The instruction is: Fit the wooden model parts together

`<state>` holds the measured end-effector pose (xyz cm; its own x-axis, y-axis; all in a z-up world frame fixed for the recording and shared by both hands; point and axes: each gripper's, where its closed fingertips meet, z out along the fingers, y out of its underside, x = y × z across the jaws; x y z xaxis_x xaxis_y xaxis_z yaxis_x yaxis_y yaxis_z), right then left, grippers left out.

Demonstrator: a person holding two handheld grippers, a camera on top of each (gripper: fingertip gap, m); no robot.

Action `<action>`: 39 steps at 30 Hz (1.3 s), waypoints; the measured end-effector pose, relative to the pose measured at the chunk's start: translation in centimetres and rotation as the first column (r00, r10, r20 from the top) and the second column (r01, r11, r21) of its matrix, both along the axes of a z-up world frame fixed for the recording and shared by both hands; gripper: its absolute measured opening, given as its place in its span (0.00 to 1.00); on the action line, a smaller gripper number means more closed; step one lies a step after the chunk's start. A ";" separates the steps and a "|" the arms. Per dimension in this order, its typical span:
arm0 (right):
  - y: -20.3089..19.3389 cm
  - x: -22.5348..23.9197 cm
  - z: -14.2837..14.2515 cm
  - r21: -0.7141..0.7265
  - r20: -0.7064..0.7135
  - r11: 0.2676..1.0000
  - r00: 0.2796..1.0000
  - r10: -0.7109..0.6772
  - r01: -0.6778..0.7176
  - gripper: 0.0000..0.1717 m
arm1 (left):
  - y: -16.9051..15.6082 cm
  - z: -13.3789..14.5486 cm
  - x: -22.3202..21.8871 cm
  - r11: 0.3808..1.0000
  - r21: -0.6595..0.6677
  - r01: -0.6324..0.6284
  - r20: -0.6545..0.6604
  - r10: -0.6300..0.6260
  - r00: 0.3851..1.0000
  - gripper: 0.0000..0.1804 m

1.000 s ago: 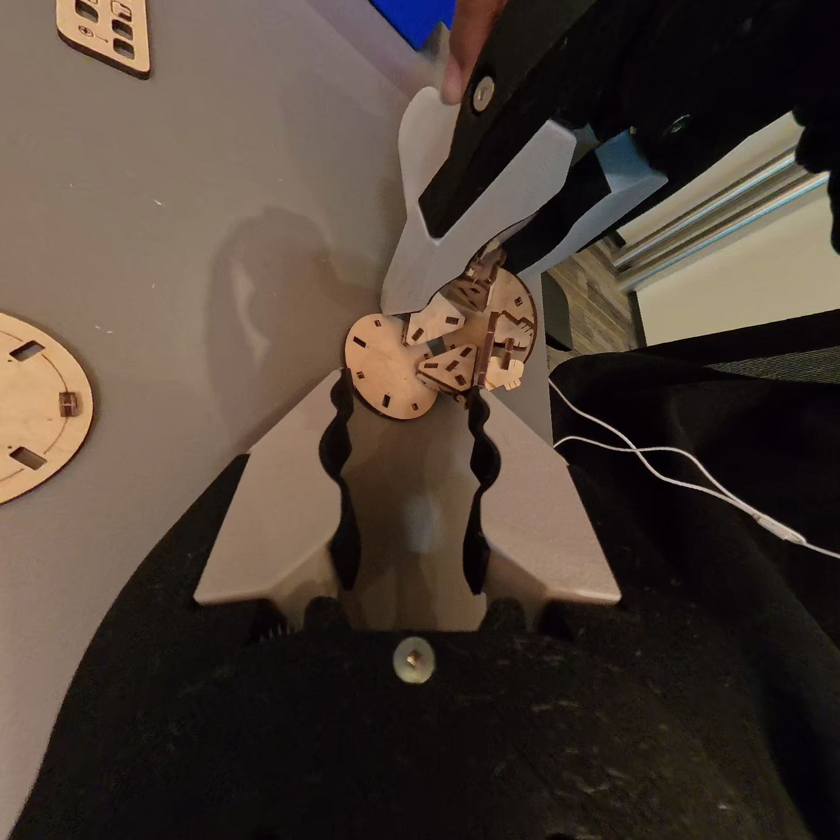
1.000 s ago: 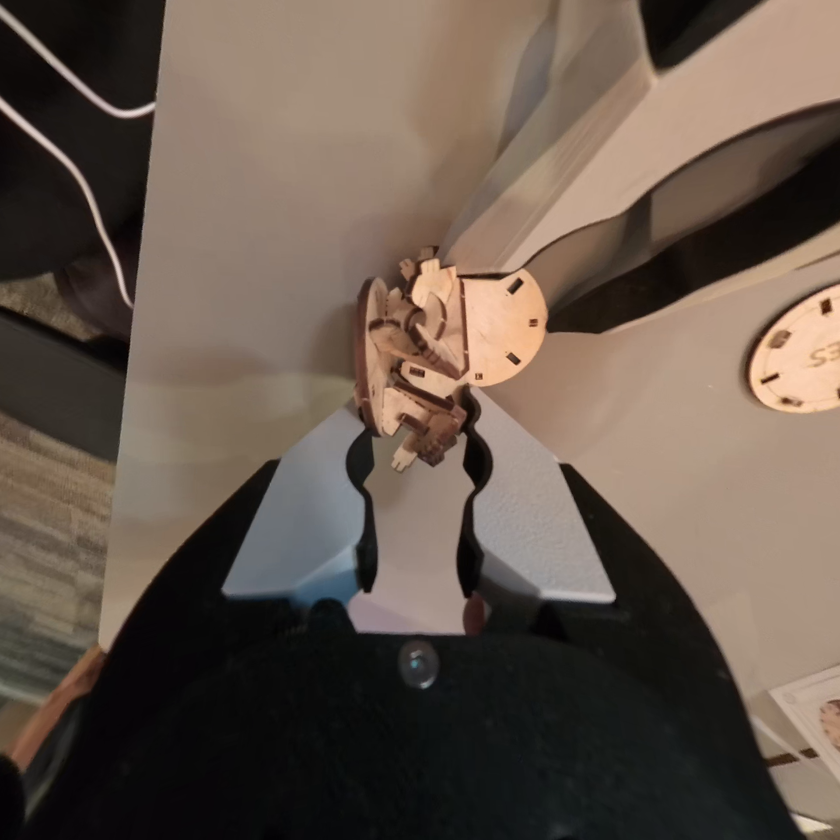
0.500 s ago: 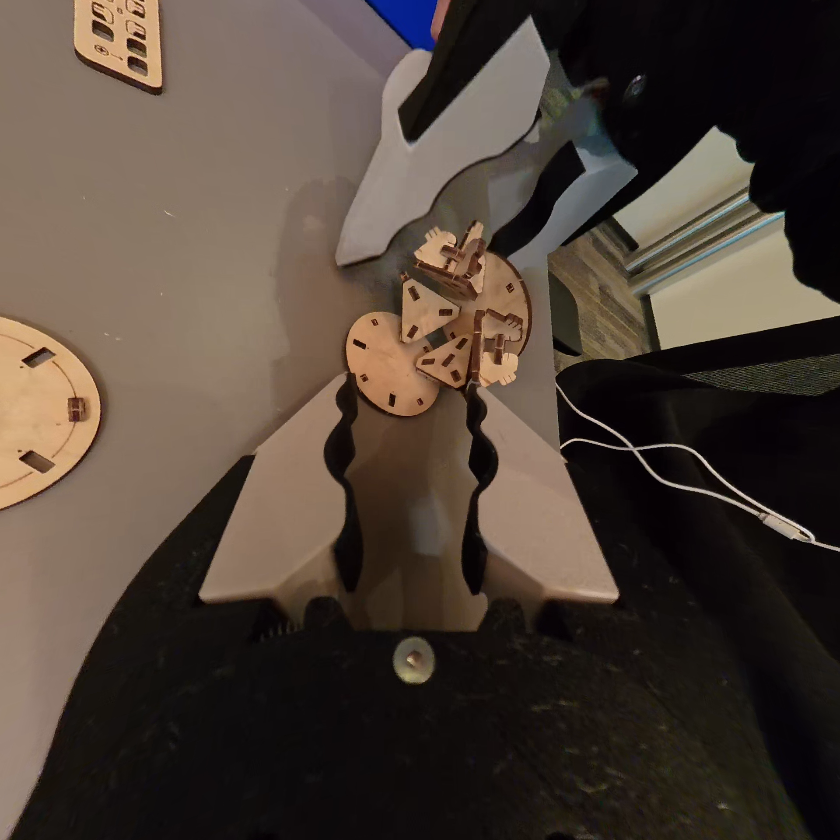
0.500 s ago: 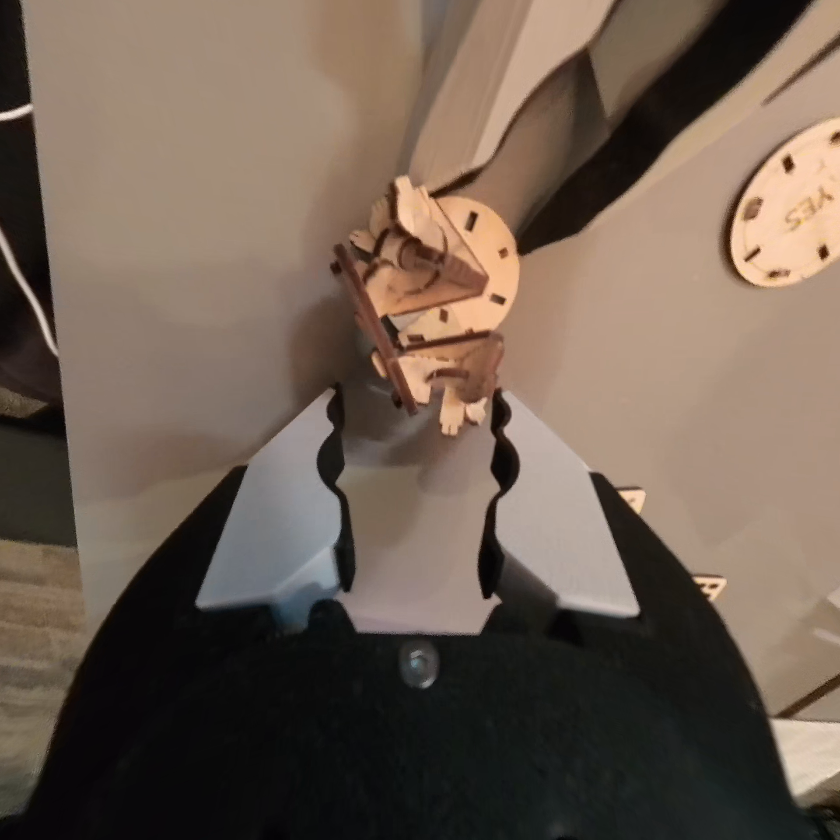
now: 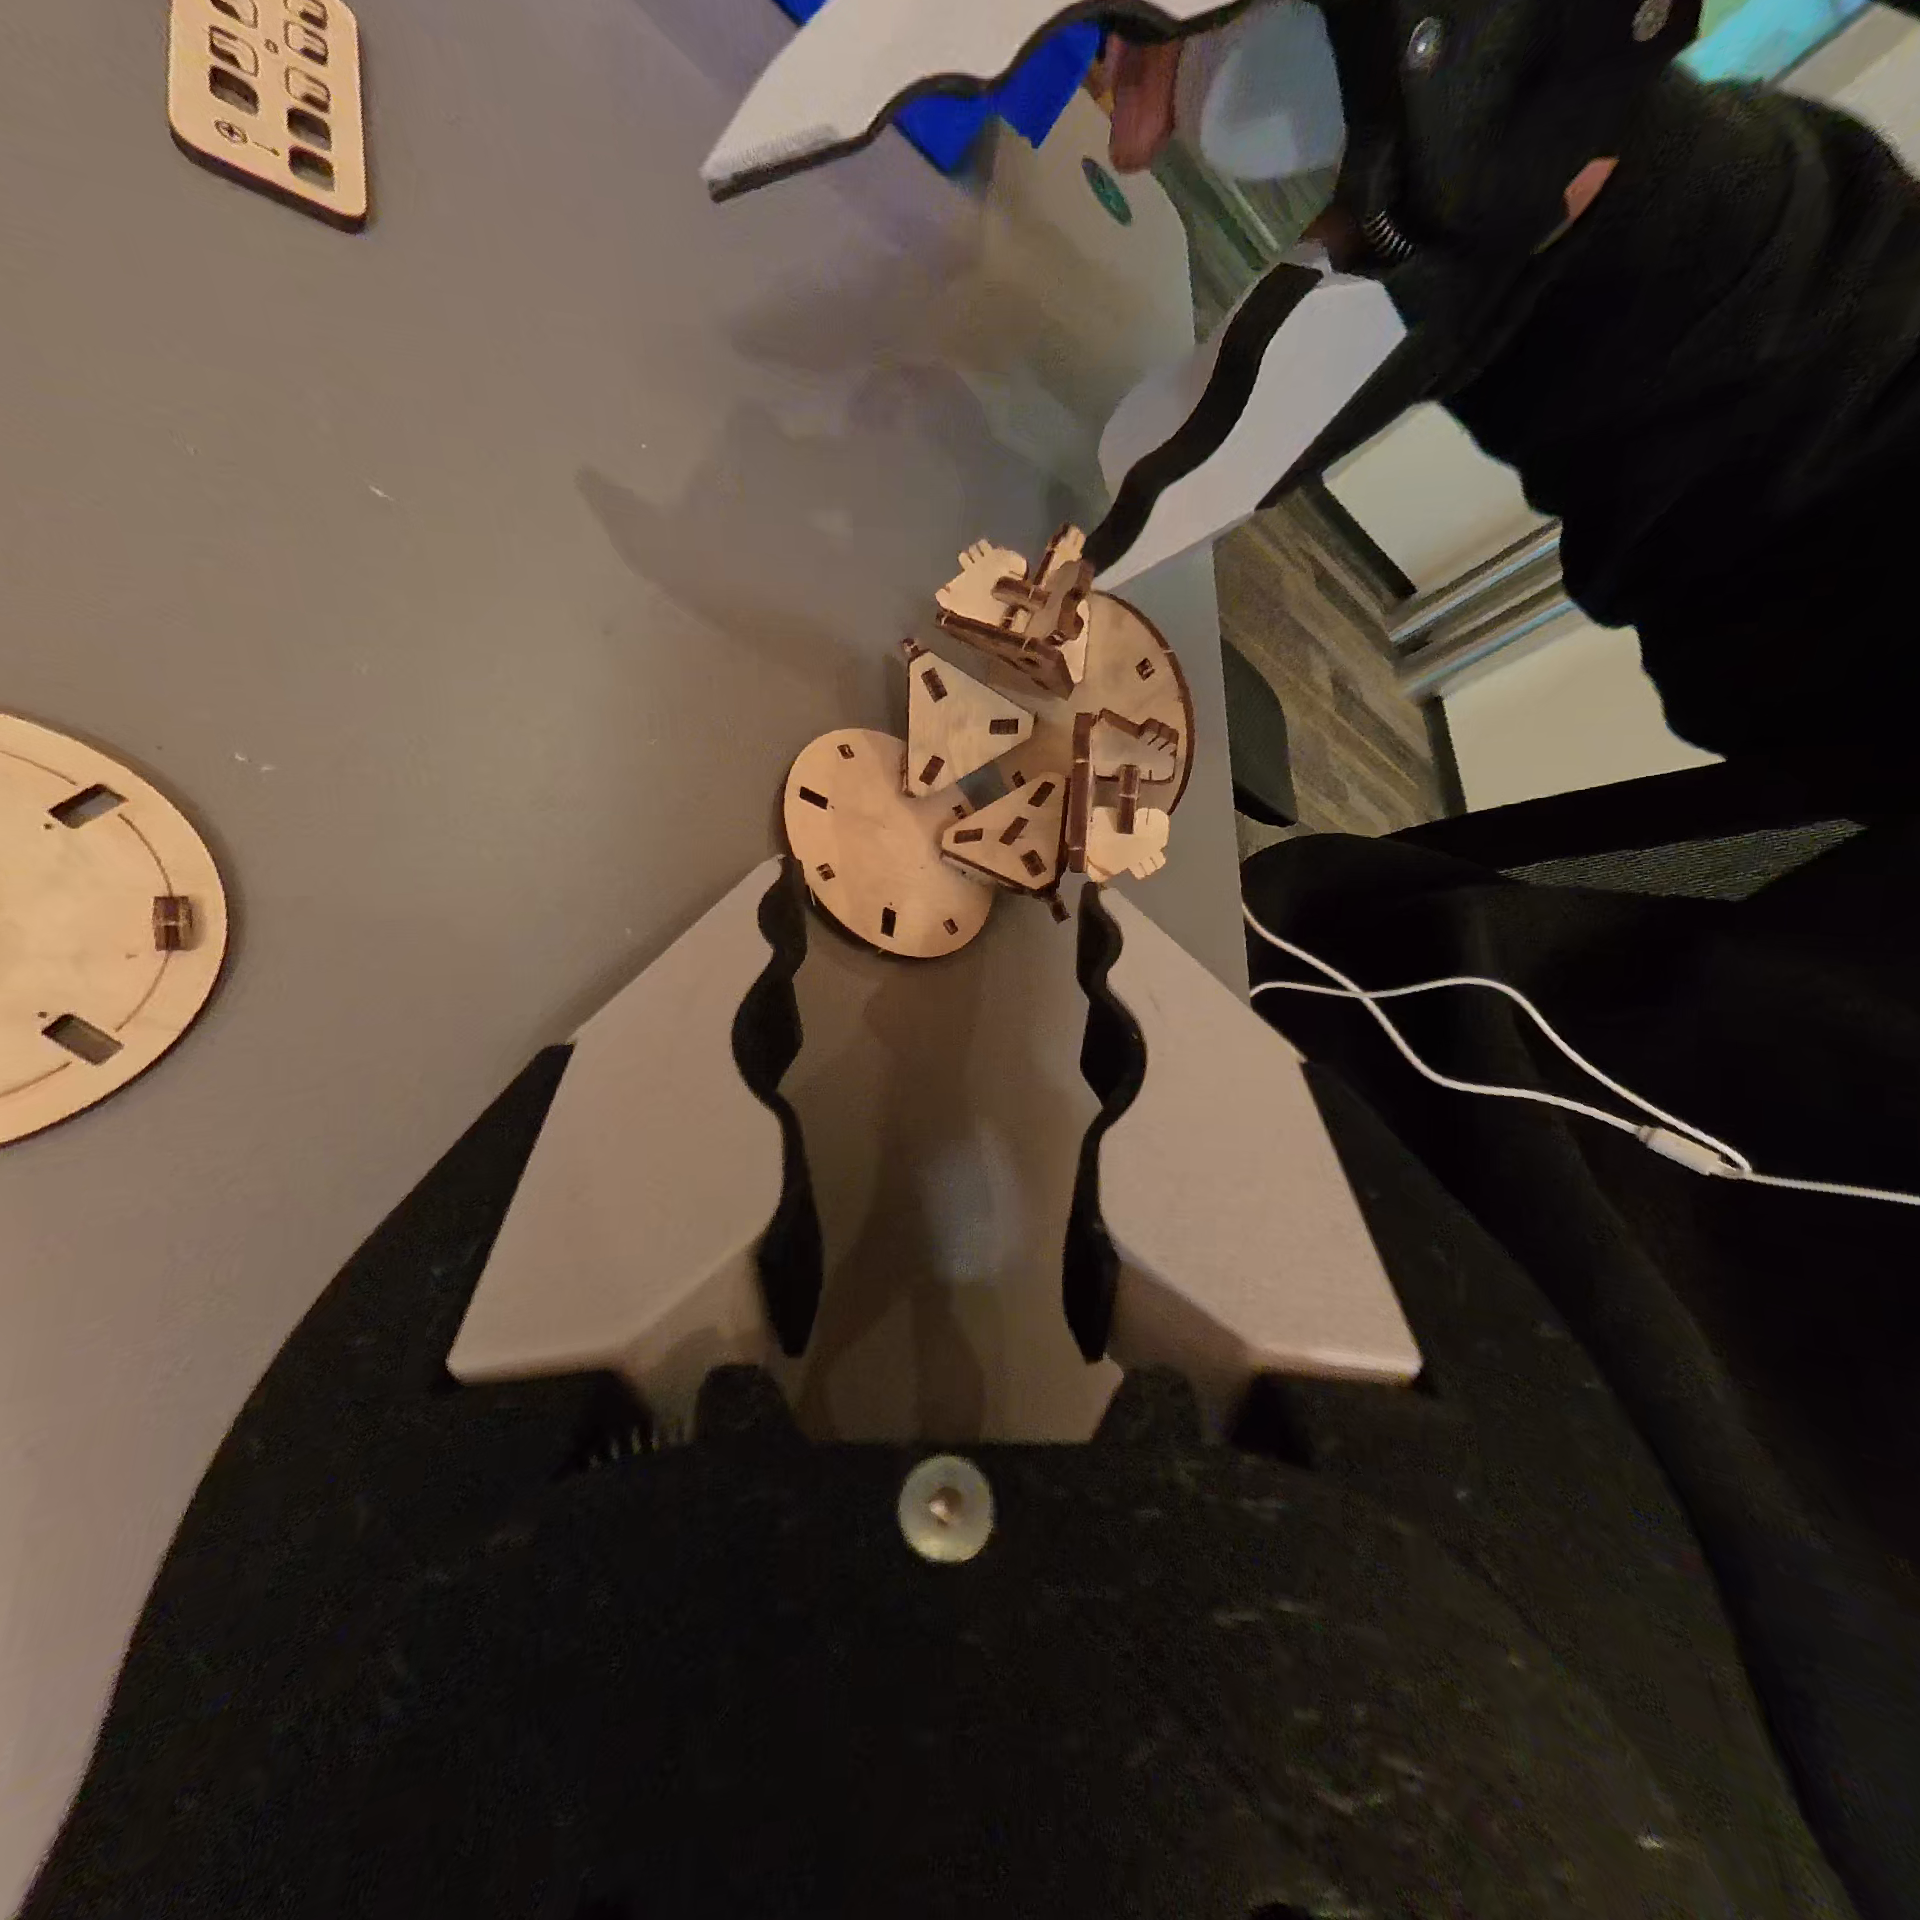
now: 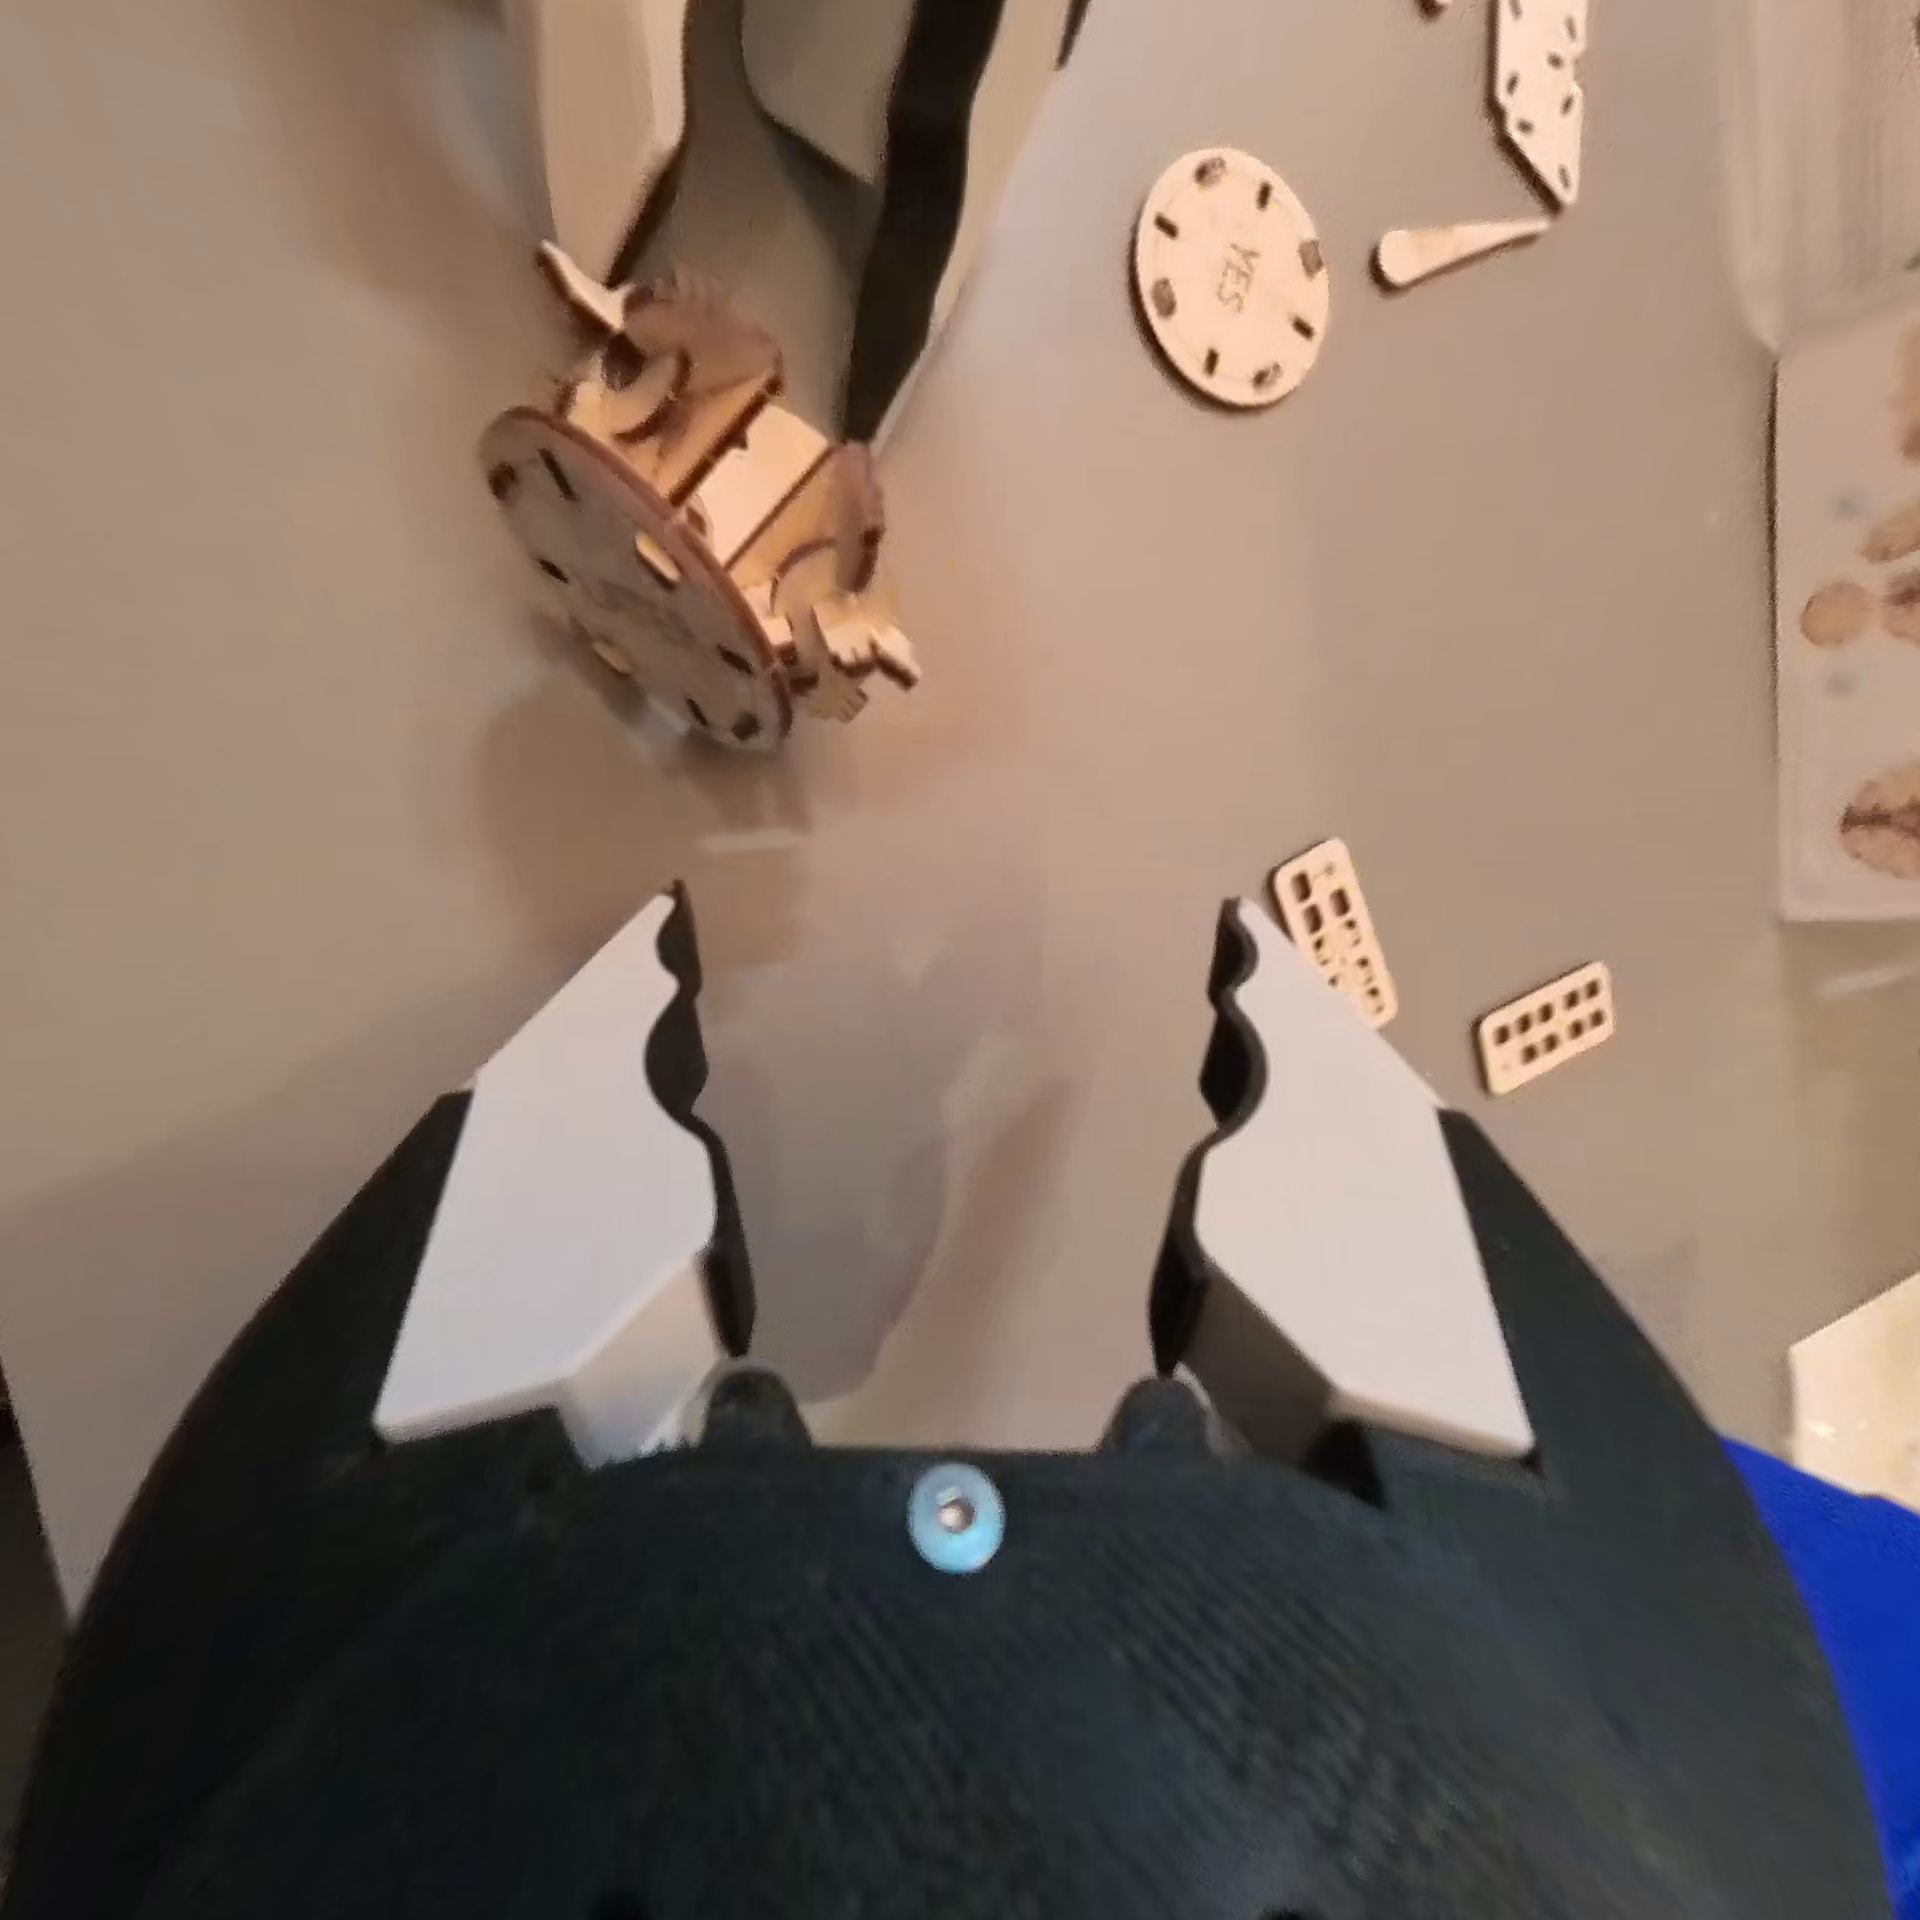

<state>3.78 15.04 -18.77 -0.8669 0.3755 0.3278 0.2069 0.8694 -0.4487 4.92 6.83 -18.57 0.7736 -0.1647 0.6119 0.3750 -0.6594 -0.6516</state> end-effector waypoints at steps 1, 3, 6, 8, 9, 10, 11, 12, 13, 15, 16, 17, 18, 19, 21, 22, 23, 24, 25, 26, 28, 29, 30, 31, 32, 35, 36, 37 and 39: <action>0.2 0.2 -0.1 -0.030 0.010 0.999 1.000 -0.023 0.023 0.57 | 0.0 0.0 -0.1 1.000 0.002 -0.004 0.002 0.004 1.000 0.27; 0.6 0.6 -0.6 -0.083 0.032 0.994 0.997 -0.073 0.075 0.62 | -0.2 0.1 -0.3 1.000 0.005 -0.009 0.006 0.009 1.000 0.27; 1.3 1.0 -1.2 -0.113 0.011 0.989 0.995 -0.099 0.099 0.65 | -0.3 0.5 -0.4 1.000 0.024 -0.011 0.017 0.011 1.000 0.27; 1.0 1.5 -1.1 -0.181 0.004 0.979 0.996 -0.093 0.092 0.64 | -0.4 0.6 -0.5 0.999 0.034 -0.014 0.011 0.013 1.000 0.27; 0.8 1.7 -1.2 -0.207 0.004 0.974 0.996 -0.094 0.093 0.64 | -0.4 0.6 -0.6 0.999 0.038 -0.016 0.003 0.016 1.000 0.27; 0.6 2.0 -1.3 -0.230 0.010 0.969 0.996 -0.092 0.092 0.64 | -0.4 0.7 -0.6 0.999 0.045 -0.017 -0.007 0.018 1.000 0.28; 0.4 2.2 -1.4 -0.252 0.012 0.963 0.996 -0.092 0.093 0.65 | -0.4 0.8 -0.7 0.998 0.055 -0.017 -0.018 0.018 1.000 0.28; 0.0 2.4 -1.5 -0.279 0.013 0.956 0.996 -0.091 0.091 0.64 | -0.3 1.0 -0.8 0.997 0.069 -0.019 -0.030 0.021 0.999 0.29; -0.4 2.7 -1.5 -0.308 0.015 0.948 0.996 -0.086 0.086 0.65 | -0.3 1.2 -0.9 0.996 0.082 -0.023 -0.047 0.027 0.999 0.30; -1.1 3.0 -1.6 -0.365 0.009 0.927 0.996 -0.086 0.084 0.64 | -0.3 1.4 -1.4 0.994 0.103 -0.043 -0.095 0.053 0.994 0.30; -1.4 3.0 -1.6 -0.390 0.004 0.917 0.996 -0.091 0.085 0.65 | -0.3 1.5 -1.8 0.992 0.112 -0.061 -0.118 0.074 0.990 0.30; -1.5 3.2 -1.6 -0.396 0.000 0.915 0.996 -0.086 0.079 0.63 | -0.3 1.6 -2.1 0.990 0.121 -0.079 -0.137 0.096 0.986 0.30; -1.7 3.3 -1.5 -0.395 -0.009 0.916 0.997 -0.079 0.069 0.62 | -0.4 1.6 -2.4 0.987 0.130 -0.096 -0.152 0.115 0.982 0.30; -1.8 3.3 -1.5 -0.393 -0.020 0.917 0.997 -0.079 0.065 0.61 | -0.4 1.8 -2.7 0.984 0.141 -0.111 -0.160 0.133 0.978 0.30; -1.8 3.4 -1.5 -0.393 -0.023 0.917 0.997 -0.075 0.060 0.60 | -0.5 2.2 -3.2 0.976 0.165 -0.143 -0.166 0.171 0.971 0.29; -1.9 3.4 -1.5 -0.396 -0.014 0.916 0.997 -0.071 0.060 0.58 | -0.6 2.4 -3.4 0.971 0.177 -0.157 -0.166 0.187 0.968 0.29; -2.1 3.6 -1.6 -0.400 0.007 0.914 0.998 -0.062 0.059 0.54 | -0.7 2.7 -3.6 0.966 0.194 -0.172 -0.163 0.205 0.965 0.29; -2.5 4.1 -1.8 -0.409 0.041 0.911 0.998 -0.037 0.050 0.44 | -0.7 3.0 -3.9 0.959 0.212 -0.190 -0.157 0.225 0.962 0.29; -3.0 4.7 -1.9 -0.420 0.078 0.907 0.997 0.005 0.028 0.29 | -0.8 3.3 -4.1 0.950 0.232 -0.209 -0.150 0.247 0.957 0.29; -3.3 5.3 -2.0 -0.430 0.112 0.903 0.993 0.042 0.010 0.12 | -1.0 3.6 -4.4 0.940 0.252 -0.230 -0.142 0.271 0.952 0.28; -3.5 5.3 -2.0 -0.441 0.147 0.897 0.988 0.051 0.020 0.00 | -1.3 4.0 -4.9 0.920 0.282 -0.273 -0.133 0.319 0.938 0.28; -3.3 5.0 -2.0 -0.445 0.155 0.894 0.988 0.026 0.046 0.00 | -1.4 4.0 -5.2 0.912 0.291 -0.289 -0.140 0.339 0.930 0.28; -3.2 4.8 -2.0 -0.451 0.170 0.890 0.985 0.018 0.062 0.00 | -1.6 3.9 -5.4 0.906 0.297 -0.302 -0.153 0.357 0.921 0.28; -3.1 4.7 -2.0 -0.457 0.182 0.886 0.983 0.008 0.078 0.00 | -1.6 3.9 -5.5 0.900 0.303 -0.312 -0.162 0.372 0.914 0.27; -2.9 4.3 -2.0 -0.459 0.187 0.883 0.982 -0.016 0.102 0.00 | -1.7 4.1 -5.5 0.896 0.315 -0.312 -0.166 0.376 0.912 0.27; -1.8 2.6 -2.0 -0.452 0.174 0.868 0.975 -0.141 0.206 0.00 | -1.5 4.6 -6.0 0.881 0.349 -0.320 -0.175 0.397 0.901 0.26; -1.2 1.8 -2.0 -0.442 0.150 0.864 0.969 -0.194 0.242 0.00 | -1.4 4.6 -6.2 0.879 0.353 -0.321 -0.172 0.398 0.901 0.26; -0.5 1.0 -1.9 -0.428 0.108 0.865 0.965 -0.239 0.262 0.00 | -1.3 4.6 -6.3 0.879 0.355 -0.319 -0.166 0.395 0.904 0.25; 0.6 -0.6 -1.1 -0.415 -0.026 0.868 0.950 -0.311 0.273 0.00 | -1.0 4.6 -6.5 0.880 0.354 -0.316 -0.152 0.388 0.909 0.25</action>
